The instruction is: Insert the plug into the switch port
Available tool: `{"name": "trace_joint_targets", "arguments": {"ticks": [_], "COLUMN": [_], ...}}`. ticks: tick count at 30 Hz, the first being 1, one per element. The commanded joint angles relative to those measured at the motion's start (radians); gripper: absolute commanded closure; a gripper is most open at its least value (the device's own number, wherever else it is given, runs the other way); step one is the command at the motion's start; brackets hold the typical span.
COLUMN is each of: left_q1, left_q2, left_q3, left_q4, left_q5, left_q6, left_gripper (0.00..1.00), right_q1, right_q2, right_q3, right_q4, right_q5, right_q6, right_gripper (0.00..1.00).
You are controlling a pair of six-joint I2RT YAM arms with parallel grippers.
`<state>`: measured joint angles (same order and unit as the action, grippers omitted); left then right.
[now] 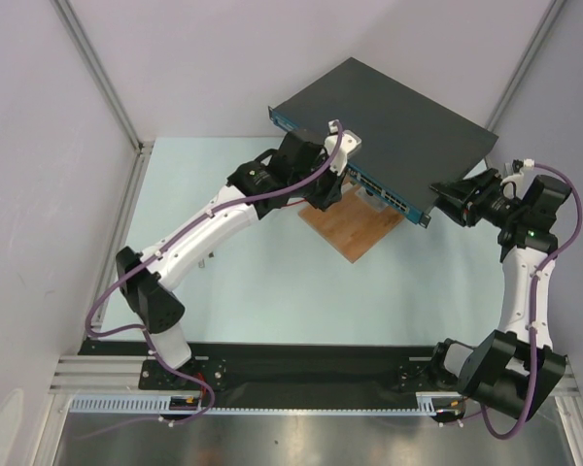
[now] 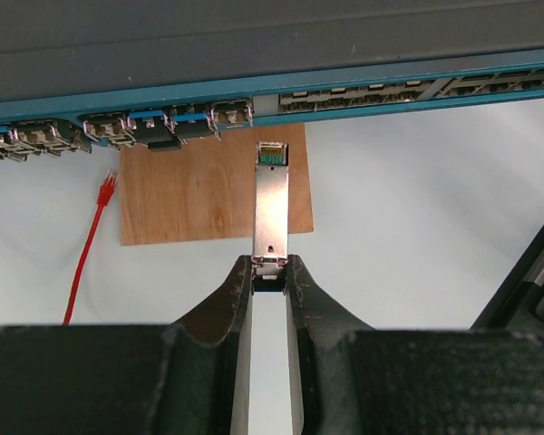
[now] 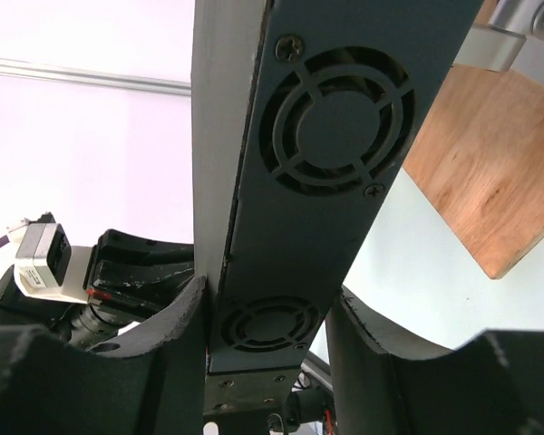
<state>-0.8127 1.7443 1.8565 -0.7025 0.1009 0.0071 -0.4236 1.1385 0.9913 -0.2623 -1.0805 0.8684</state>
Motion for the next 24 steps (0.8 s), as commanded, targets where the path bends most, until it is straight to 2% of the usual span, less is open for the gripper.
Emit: {"name": "trace_joint_targets", "arguments": {"ticks": [1, 24], "left_q1": [0.012, 0.041], "left_q2": [0.001, 0.044], "left_q3": [0.049, 0.106], "left_q4": [0.017, 0.029], "left_q5": [0.002, -0.023], "left_q6": [-0.028, -0.073], "left_gripper": [1.00, 1.00], "right_q1": [0.037, 0.062], "right_q2": [-0.026, -0.045], "right_q3": [0.000, -0.013], "right_q4": [0.132, 0.123], "right_q5": [0.016, 0.027], "right_q6": [-0.167, -0.195], "right_gripper": [1.00, 1.00]}}
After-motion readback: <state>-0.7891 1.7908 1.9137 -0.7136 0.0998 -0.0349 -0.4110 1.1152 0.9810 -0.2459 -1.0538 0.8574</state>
